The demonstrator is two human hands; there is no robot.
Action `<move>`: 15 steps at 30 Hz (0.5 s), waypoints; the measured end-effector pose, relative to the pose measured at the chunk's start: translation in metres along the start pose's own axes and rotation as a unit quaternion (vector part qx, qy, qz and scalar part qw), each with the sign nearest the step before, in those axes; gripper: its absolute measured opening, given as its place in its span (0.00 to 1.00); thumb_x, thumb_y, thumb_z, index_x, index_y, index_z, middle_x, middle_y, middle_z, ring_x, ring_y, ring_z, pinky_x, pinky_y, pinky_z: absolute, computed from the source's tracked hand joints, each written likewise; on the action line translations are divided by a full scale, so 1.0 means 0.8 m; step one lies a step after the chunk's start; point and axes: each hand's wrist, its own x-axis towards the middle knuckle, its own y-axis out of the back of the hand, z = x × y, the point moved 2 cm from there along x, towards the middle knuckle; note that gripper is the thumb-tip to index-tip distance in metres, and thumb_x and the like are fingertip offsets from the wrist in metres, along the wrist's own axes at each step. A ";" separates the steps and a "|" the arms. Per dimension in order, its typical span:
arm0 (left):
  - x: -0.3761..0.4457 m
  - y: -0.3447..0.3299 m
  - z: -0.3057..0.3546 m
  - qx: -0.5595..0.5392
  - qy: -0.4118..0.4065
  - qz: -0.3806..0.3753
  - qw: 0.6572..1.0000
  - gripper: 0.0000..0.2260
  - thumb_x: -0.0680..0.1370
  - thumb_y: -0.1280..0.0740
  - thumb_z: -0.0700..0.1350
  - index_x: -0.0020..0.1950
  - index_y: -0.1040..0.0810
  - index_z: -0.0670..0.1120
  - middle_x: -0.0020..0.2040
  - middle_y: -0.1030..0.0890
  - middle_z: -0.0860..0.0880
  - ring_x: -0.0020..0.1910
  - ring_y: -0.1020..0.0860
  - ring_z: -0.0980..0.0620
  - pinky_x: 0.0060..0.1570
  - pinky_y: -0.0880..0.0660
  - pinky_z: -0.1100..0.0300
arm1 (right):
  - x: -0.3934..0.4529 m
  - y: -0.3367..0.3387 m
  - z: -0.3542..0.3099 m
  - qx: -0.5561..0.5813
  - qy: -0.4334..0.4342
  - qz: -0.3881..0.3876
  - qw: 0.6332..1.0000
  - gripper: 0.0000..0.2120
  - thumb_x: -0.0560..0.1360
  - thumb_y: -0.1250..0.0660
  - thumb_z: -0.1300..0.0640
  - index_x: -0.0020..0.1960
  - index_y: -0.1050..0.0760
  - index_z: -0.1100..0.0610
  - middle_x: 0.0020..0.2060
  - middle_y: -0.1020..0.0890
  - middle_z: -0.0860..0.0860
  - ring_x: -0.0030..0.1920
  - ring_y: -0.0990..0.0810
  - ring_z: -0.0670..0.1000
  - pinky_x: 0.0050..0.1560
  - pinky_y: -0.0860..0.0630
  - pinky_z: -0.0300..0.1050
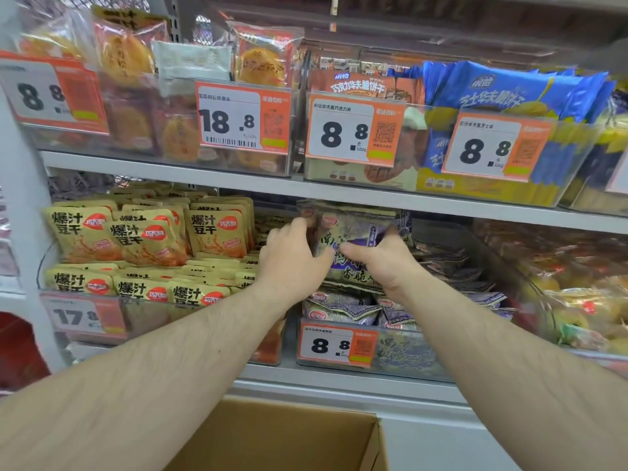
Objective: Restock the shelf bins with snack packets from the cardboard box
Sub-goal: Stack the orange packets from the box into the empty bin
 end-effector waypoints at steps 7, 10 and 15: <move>0.023 -0.017 -0.004 -0.115 0.133 -0.063 0.982 0.33 0.62 0.31 0.65 0.63 0.28 0.52 0.59 0.20 0.52 0.61 0.23 0.44 0.63 0.28 0.47 | 0.001 -0.001 0.012 -0.459 0.042 0.043 0.886 0.39 0.69 0.38 0.26 0.67 0.33 0.54 0.62 0.24 0.56 0.64 0.27 0.61 0.63 0.30 0.55; 0.036 -0.017 -0.002 -0.221 0.159 -0.087 0.958 0.18 0.67 0.25 0.50 0.55 0.23 0.49 0.51 0.17 0.50 0.52 0.19 0.48 0.53 0.22 0.54 | -0.004 -0.003 0.006 -0.437 0.071 0.062 0.895 0.31 0.74 0.38 0.31 0.62 0.30 0.57 0.55 0.20 0.56 0.56 0.21 0.61 0.51 0.26 0.51; 0.051 -0.015 0.001 -0.231 0.089 -0.080 0.966 0.19 0.73 0.28 0.36 0.62 0.26 0.46 0.57 0.19 0.47 0.56 0.21 0.47 0.60 0.24 0.51 | 0.005 -0.006 0.004 -0.306 0.062 0.055 0.949 0.28 0.78 0.35 0.41 0.66 0.33 0.62 0.58 0.21 0.60 0.57 0.22 0.62 0.54 0.24 0.53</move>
